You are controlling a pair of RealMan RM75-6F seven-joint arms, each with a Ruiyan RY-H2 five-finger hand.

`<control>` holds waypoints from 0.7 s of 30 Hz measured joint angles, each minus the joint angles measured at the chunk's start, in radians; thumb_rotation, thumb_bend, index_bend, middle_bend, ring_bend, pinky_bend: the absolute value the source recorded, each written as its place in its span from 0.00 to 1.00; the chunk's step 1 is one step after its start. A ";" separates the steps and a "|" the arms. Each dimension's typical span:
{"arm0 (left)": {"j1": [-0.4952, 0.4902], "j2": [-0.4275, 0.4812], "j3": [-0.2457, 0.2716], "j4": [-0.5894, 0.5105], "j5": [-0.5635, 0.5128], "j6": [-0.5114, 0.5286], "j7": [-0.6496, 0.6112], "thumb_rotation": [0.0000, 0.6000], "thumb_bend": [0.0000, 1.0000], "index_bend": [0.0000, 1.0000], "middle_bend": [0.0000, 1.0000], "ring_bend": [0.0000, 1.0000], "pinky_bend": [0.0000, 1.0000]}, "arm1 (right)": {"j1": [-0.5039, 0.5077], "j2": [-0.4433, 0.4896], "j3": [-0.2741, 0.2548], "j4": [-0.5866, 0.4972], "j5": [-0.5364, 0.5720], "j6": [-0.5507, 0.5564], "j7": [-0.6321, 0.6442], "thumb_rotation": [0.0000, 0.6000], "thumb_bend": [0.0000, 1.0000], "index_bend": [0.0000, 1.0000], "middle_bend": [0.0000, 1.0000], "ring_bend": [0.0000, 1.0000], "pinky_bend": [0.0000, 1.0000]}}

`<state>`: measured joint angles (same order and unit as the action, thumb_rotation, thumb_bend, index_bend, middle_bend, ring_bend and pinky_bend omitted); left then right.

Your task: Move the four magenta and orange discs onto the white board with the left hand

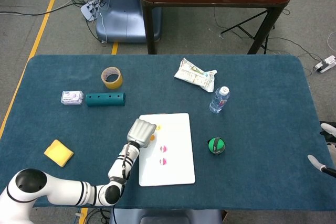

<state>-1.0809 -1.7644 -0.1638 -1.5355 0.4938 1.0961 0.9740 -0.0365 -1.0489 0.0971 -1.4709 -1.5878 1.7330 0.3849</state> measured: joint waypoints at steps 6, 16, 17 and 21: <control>0.003 0.010 0.002 -0.013 0.002 0.005 -0.001 1.00 0.32 0.46 1.00 1.00 1.00 | 0.001 -0.001 -0.001 -0.003 -0.001 -0.002 -0.006 1.00 0.07 0.22 0.36 0.40 0.48; 0.018 0.040 0.012 -0.076 0.026 0.051 0.000 1.00 0.32 0.45 1.00 1.00 1.00 | 0.005 -0.002 -0.002 -0.007 -0.006 -0.009 -0.020 1.00 0.07 0.22 0.36 0.40 0.48; 0.021 0.045 0.014 -0.087 0.031 0.060 0.000 1.00 0.32 0.45 1.00 1.00 1.00 | 0.006 -0.002 -0.003 -0.008 -0.006 -0.010 -0.022 1.00 0.07 0.22 0.36 0.40 0.48; 0.045 0.083 0.033 -0.155 0.055 0.109 0.002 1.00 0.32 0.44 1.00 1.00 1.00 | 0.010 -0.003 -0.005 -0.012 -0.011 -0.016 -0.037 1.00 0.07 0.22 0.36 0.40 0.48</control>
<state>-1.0357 -1.6810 -0.1313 -1.6906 0.5488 1.2056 0.9765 -0.0268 -1.0518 0.0919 -1.4831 -1.5984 1.7167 0.3482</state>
